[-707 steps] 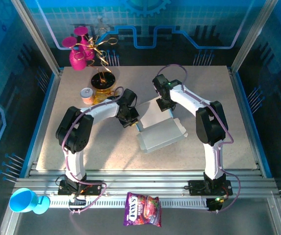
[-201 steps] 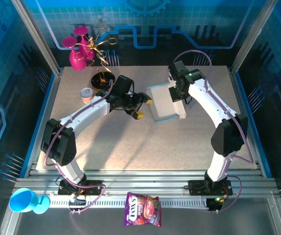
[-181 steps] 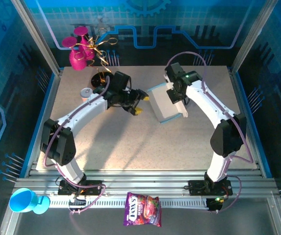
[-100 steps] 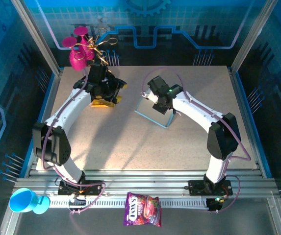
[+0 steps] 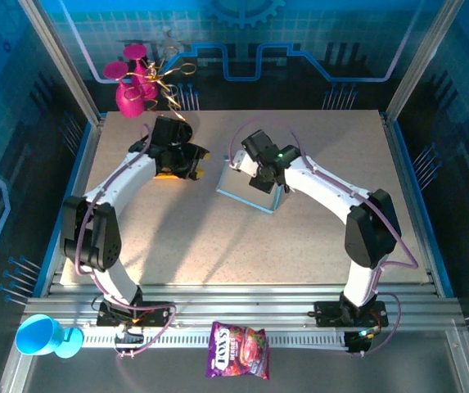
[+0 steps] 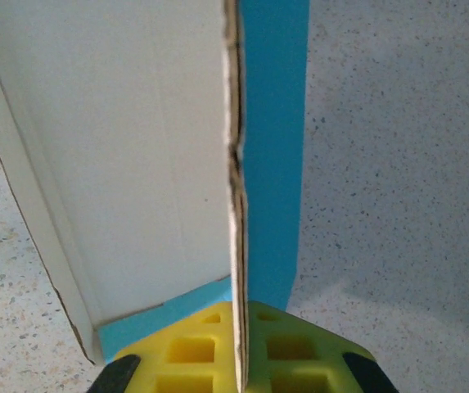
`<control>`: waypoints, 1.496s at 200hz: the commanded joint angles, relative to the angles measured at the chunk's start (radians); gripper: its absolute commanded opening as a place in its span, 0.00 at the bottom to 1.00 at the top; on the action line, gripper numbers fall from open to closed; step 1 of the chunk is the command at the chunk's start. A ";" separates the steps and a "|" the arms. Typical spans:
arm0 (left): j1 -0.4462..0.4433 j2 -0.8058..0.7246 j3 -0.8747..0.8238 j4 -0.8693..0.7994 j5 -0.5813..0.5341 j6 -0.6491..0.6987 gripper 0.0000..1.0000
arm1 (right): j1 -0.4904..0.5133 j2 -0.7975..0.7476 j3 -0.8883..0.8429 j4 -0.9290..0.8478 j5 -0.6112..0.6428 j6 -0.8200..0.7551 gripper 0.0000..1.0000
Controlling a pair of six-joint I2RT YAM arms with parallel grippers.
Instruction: Fold the paper box
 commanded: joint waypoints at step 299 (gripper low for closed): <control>-0.087 0.143 0.190 -0.026 0.205 -0.017 0.46 | 0.031 -0.071 0.002 0.044 -0.026 -0.053 0.00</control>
